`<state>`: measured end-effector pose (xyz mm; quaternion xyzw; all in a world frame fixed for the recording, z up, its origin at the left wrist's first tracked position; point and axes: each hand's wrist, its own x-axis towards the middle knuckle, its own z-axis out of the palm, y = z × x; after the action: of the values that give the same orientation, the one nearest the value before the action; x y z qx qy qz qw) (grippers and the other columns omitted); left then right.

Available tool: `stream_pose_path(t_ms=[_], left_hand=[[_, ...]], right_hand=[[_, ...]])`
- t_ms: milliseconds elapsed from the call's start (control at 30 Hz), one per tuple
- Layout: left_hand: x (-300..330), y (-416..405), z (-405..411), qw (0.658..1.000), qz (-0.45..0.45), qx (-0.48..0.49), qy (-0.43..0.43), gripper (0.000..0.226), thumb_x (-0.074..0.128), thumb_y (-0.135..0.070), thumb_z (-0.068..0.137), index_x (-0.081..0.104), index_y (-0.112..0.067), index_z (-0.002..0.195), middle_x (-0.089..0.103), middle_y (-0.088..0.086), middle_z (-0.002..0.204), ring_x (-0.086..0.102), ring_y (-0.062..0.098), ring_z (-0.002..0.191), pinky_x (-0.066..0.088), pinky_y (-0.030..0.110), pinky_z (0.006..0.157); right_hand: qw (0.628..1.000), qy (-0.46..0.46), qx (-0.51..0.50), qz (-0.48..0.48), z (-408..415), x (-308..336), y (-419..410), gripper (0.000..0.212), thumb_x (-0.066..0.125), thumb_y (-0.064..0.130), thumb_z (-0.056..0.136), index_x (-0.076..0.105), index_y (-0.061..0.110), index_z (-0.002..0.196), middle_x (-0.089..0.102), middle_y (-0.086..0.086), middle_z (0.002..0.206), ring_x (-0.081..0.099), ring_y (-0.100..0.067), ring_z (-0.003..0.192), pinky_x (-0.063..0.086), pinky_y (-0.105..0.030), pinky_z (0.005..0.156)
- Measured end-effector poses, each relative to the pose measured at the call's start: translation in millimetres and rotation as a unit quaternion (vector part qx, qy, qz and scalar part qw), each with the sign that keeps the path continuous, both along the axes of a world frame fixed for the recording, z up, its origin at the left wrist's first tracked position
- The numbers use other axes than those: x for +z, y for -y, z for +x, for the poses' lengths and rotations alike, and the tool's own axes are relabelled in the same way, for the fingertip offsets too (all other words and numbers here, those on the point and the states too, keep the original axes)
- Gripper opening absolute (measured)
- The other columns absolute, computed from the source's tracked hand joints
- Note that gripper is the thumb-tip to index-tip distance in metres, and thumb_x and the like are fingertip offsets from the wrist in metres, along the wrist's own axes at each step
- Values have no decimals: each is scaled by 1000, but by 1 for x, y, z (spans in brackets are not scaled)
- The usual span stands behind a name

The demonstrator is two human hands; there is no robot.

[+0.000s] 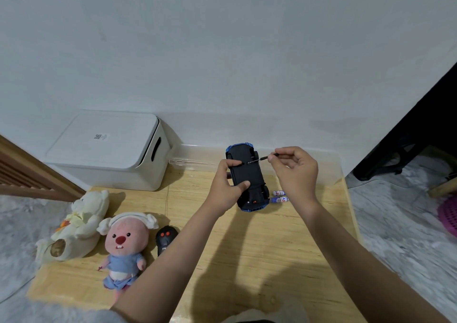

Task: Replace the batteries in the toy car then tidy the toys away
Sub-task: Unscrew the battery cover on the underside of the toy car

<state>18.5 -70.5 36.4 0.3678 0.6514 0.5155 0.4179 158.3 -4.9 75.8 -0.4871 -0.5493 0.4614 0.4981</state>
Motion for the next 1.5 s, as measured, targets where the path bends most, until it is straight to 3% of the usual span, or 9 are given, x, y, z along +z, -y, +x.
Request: stream_pose_path(t_ms=[233,433,600,733,867,1000,1100,1233,1500], left_hand=[[-5,5,-2,1000,-14,7,24,44,66,1,82,46,-30,105,54,8,116,53,19,105,57,35,72],[-9,8,-5,999,-22,5,38,44,66,2,82,47,-32,103,53,11,116,54,24,108,59,40,73],[-15,13,-5,999,-34,-1,43,43,66,2,83,46,-29,105,54,9,112,53,26,110,59,38,70],[-21,18,-4,998,-45,-6,46,44,66,2,83,46,-31,103,54,11,112,53,27,110,59,38,69],[-27,24,-4,997,-54,-12,49,44,66,2,83,46,-32,102,54,12,113,54,29,110,59,41,71],[-32,28,-3,997,-62,-20,48,44,66,1,83,46,-33,103,54,12,113,54,30,110,59,42,71],[-35,30,-2,997,-65,-23,44,44,66,1,83,46,-33,102,53,13,115,54,30,111,59,41,71],[-38,34,-1,996,-69,-28,43,44,66,1,83,46,-33,102,54,12,115,54,29,110,59,41,72],[-43,38,-2,996,-71,-31,42,44,66,1,83,46,-32,103,54,12,114,54,27,110,59,42,73]], right_hand=[[989,-98,-24,-109,4,-5,3,14,75,3,76,65,11,82,70,-14,83,71,-23,80,57,-30,75],[959,-190,-28,-208,18,-16,9,12,70,-4,79,61,4,77,69,-13,80,71,-17,76,58,-29,79],[951,-174,-24,-256,45,-44,25,11,69,-6,78,62,3,79,68,-14,81,69,-19,75,55,-34,80],[964,-59,-36,-256,67,-72,41,15,68,-1,81,68,7,93,69,-10,87,66,-16,76,59,-27,66],[964,159,-78,-197,88,-105,50,14,67,8,83,74,9,95,73,-7,90,65,-18,86,52,-33,81],[942,288,-94,-144,96,-122,55,13,63,13,85,75,11,90,73,-4,91,64,-21,88,41,-26,75],[933,335,-68,-113,98,-137,56,10,64,10,84,73,10,89,72,-4,88,65,-21,84,44,-26,72],[908,413,-50,-47,98,-150,58,5,70,13,79,73,11,82,68,-5,80,61,-27,80,50,-36,68],[901,423,-50,-86,96,-148,52,7,70,21,80,72,16,85,63,-4,89,57,-26,89,48,-34,72]])
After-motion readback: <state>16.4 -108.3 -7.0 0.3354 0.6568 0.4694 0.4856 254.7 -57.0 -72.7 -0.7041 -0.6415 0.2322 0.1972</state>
